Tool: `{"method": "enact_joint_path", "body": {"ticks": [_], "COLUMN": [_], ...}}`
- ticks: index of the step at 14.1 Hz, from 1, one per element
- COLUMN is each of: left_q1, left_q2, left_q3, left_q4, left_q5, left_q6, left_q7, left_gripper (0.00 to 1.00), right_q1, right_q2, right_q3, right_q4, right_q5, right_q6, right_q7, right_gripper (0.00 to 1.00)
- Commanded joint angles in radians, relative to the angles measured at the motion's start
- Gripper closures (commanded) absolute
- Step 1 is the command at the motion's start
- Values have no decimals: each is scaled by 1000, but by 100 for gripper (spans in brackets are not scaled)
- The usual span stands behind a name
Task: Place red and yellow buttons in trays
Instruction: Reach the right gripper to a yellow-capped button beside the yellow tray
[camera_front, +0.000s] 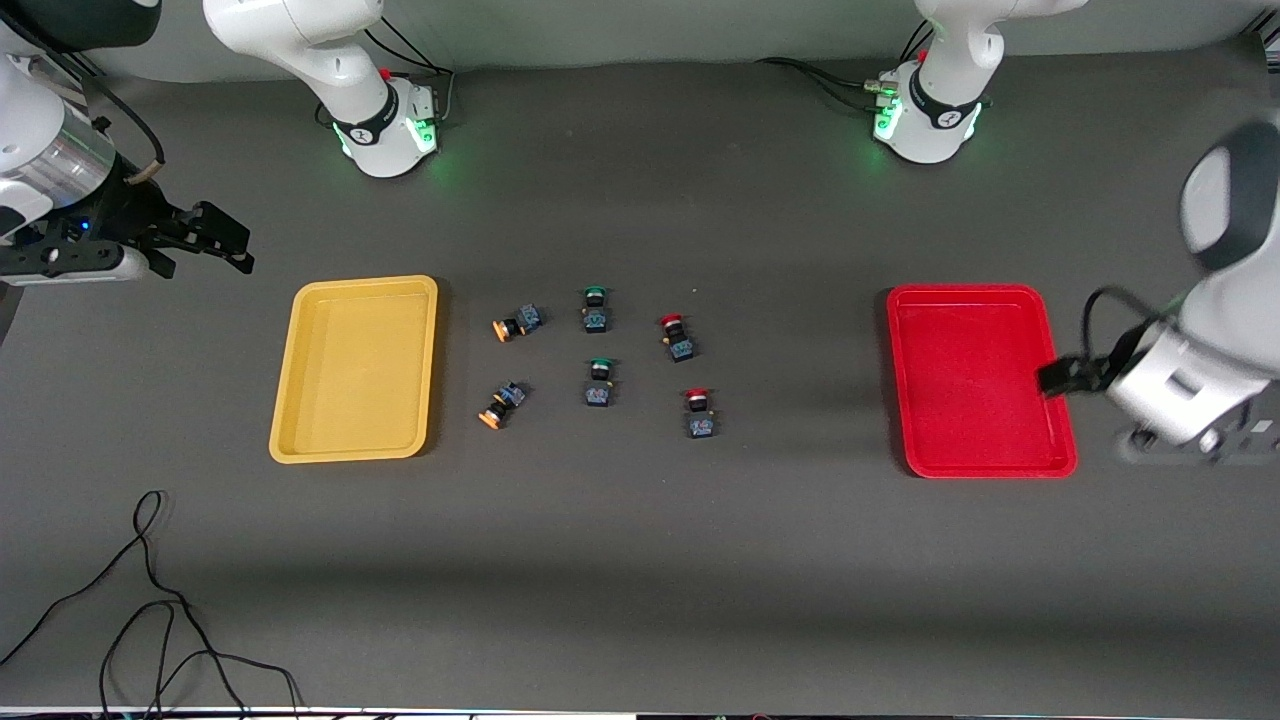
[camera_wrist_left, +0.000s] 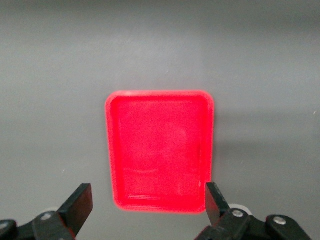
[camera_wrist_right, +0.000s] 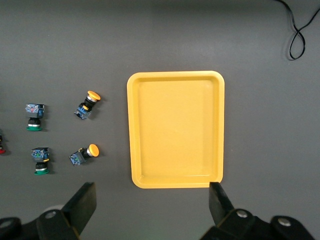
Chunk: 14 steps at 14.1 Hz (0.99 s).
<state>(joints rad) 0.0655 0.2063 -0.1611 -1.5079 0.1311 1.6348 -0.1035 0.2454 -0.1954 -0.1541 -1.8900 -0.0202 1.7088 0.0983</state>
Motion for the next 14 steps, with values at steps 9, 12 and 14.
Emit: {"method": "enact_joint_path", "body": {"ticks": [9,12,14], "left_q1": [59,51,21], "left_q2": [-315,-280,-243], "left_q3": [18,11,-4], "left_q4": [-341,-277,-218], "left_q5": [-68,-68,-68], "left_q6": [114,44,-33], "left_q7": [59,50,44], "left_gripper": [0,0,0], "right_q1": [136,288,353], "right_q2": [158,224,279], "right_q3": [13,13,13], "right_q4": [-33,-105,-180], "right_q5": [92,94,140], "right_q6": [139,245,364], "right_q7": [223,571,742], "right_gripper": [0,0,0]}}
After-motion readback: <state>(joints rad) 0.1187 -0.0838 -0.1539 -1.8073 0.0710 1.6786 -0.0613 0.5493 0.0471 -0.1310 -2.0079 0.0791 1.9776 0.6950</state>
